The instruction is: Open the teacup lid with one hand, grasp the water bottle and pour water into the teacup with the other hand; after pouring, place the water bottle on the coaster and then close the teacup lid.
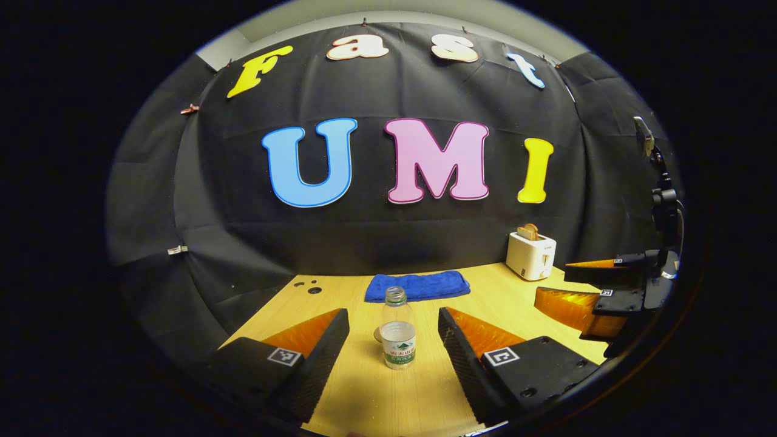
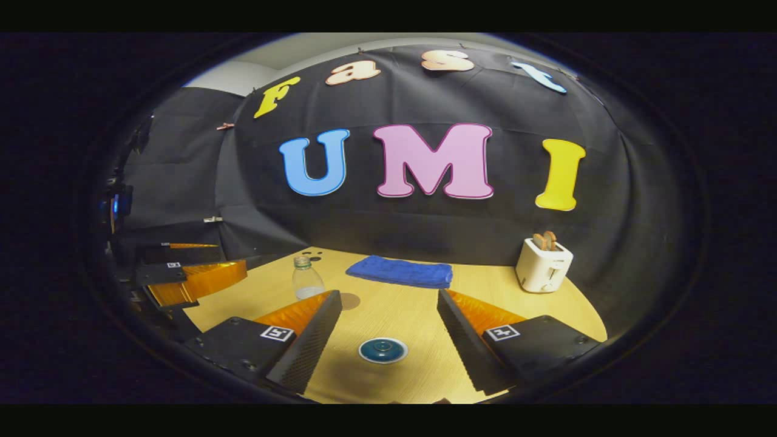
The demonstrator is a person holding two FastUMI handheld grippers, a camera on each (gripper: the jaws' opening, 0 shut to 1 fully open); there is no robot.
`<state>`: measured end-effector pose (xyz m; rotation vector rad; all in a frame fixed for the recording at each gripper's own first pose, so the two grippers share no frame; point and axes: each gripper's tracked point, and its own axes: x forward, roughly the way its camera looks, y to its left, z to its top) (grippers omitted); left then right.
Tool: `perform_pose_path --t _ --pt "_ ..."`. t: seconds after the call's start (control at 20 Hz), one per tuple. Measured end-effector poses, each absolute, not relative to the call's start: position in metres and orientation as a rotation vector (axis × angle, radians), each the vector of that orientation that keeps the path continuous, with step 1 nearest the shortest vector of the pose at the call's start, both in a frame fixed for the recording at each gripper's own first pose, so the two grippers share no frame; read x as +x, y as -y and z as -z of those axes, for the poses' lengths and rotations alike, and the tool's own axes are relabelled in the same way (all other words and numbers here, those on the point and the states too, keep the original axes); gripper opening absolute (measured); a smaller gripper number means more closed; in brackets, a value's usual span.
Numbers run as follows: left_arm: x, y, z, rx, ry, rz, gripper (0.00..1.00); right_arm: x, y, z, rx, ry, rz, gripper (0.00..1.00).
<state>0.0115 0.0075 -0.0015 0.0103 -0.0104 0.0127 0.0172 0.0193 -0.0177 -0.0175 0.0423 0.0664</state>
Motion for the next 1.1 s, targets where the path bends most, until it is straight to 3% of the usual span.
perform_pose_path --t 0.45,1.1 --pt "0.032 -0.028 0.029 -0.031 -0.059 -0.028 0.93 0.044 -0.037 0.045 -0.023 -0.083 -0.086 0.98" --pt "0.096 -0.017 0.145 -0.104 -0.104 0.009 0.95 0.093 -0.008 0.169 0.053 -0.122 0.002 0.98"
